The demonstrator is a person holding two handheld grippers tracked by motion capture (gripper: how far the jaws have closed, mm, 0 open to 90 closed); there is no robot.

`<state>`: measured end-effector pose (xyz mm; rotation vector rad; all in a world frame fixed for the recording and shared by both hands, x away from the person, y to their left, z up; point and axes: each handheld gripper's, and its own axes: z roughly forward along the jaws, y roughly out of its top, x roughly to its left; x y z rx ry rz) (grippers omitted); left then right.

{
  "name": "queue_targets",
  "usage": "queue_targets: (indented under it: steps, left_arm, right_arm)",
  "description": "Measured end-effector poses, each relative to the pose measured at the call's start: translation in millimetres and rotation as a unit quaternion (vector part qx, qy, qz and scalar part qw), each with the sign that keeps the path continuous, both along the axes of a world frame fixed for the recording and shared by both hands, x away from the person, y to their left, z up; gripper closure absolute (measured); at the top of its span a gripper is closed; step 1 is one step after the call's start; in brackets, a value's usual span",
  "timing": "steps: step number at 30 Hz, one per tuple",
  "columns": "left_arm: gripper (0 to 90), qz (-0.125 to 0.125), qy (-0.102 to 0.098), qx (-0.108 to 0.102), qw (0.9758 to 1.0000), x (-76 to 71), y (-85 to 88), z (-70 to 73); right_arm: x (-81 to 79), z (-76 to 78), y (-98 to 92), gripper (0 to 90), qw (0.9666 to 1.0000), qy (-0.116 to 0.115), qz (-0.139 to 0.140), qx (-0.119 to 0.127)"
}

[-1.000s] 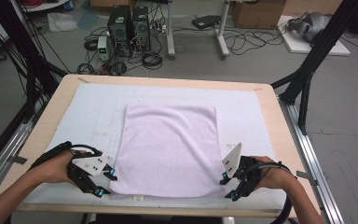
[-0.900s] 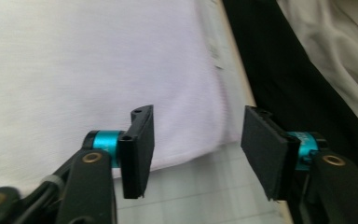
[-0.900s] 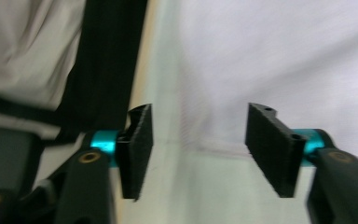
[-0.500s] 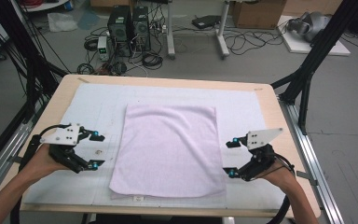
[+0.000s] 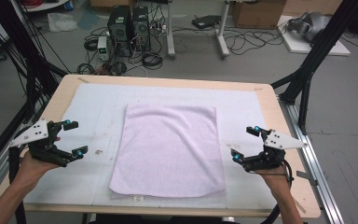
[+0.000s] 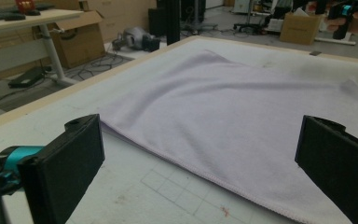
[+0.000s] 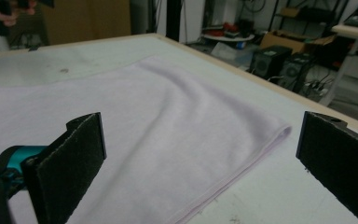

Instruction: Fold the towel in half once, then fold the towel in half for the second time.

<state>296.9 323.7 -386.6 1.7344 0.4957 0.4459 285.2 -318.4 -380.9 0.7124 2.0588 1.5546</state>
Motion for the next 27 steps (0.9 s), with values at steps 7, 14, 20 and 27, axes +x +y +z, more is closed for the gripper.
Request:
queue_targets:
  steps: [7,14,20,27]
  left_arm:
    - [1.7,0.001,-0.002,0.008,1.0000,-2.4,0.6,-2.4]
    - [1.7,0.001,-0.004,0.007,1.0000,-2.9,-0.3,-2.5]
    - [1.7,0.005,-0.006,0.005,1.0000,-3.0,1.2,-2.5]
    - [1.7,0.009,-0.006,0.011,0.9999,-2.4,2.1,-0.7]
  right_arm:
    - [-0.8,-6.1,-1.7,0.5,1.0000,-0.005,-0.007,0.003]
    - [-0.6,-6.5,-2.5,0.5,0.9999,-0.003,-0.011,0.004]
    - [-0.8,-6.8,-1.8,0.5,0.9999,-0.005,-0.012,0.002]
    - [1.3,-7.2,-1.7,0.5,1.0000,-0.001,-0.009,-0.003]
